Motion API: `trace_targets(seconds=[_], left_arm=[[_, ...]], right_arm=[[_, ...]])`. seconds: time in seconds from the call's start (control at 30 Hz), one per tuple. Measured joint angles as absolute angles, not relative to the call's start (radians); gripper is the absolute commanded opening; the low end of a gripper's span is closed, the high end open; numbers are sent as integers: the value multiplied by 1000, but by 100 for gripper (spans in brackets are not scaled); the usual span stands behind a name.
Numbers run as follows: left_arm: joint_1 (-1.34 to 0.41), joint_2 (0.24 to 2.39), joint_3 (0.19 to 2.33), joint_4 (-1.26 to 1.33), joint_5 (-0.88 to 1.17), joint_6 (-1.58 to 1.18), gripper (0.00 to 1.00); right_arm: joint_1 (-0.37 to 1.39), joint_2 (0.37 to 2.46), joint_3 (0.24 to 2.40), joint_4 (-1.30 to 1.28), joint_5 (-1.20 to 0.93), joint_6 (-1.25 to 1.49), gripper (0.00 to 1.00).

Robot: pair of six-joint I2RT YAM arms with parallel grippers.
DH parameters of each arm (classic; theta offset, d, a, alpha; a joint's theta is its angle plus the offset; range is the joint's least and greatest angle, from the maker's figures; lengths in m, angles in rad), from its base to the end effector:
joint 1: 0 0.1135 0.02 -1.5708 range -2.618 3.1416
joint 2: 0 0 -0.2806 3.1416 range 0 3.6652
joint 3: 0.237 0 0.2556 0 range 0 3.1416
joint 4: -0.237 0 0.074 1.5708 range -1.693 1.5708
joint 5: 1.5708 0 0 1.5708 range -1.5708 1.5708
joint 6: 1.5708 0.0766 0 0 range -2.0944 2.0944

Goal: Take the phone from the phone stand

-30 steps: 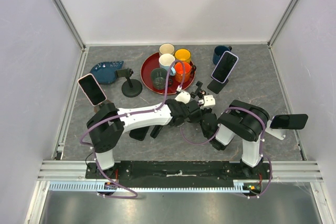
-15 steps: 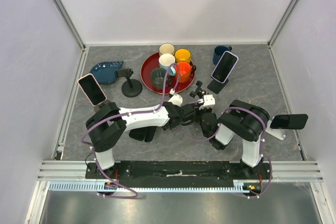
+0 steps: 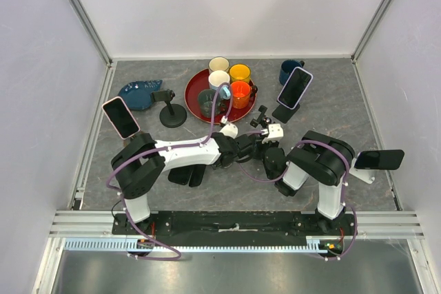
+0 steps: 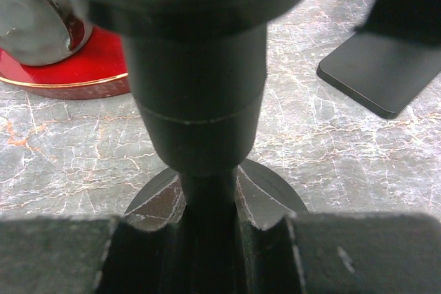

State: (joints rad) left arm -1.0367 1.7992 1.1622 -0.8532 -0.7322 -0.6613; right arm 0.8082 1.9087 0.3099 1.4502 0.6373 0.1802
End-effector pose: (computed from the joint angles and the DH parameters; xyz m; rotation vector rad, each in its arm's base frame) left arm 0.2118 -0.2575 0.1567 0.4259 2.4483 0.5542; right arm 0.2403 0.1855 0.1081 -0.0628 1.6926 0.1925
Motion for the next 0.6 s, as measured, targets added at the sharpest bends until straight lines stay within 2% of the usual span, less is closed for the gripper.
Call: trace_targets(seconds=[0.1, 0.2, 0.33, 0.6], left_arm=[[-1045, 1810, 1176, -857, -699, -656, 51], [-1052, 1820, 1183, -856, -673, -654, 59], [-1053, 1821, 1184, -852, -645, -654, 63], [-1056, 1796, 1176, -812, -568, -651, 79]], right_arm=[[804, 1904, 308, 1451, 638, 193, 0], [799, 1899, 301, 1451, 641, 196, 0], [799, 1898, 301, 1451, 645, 199, 0], [797, 1897, 300, 1450, 648, 208, 0]])
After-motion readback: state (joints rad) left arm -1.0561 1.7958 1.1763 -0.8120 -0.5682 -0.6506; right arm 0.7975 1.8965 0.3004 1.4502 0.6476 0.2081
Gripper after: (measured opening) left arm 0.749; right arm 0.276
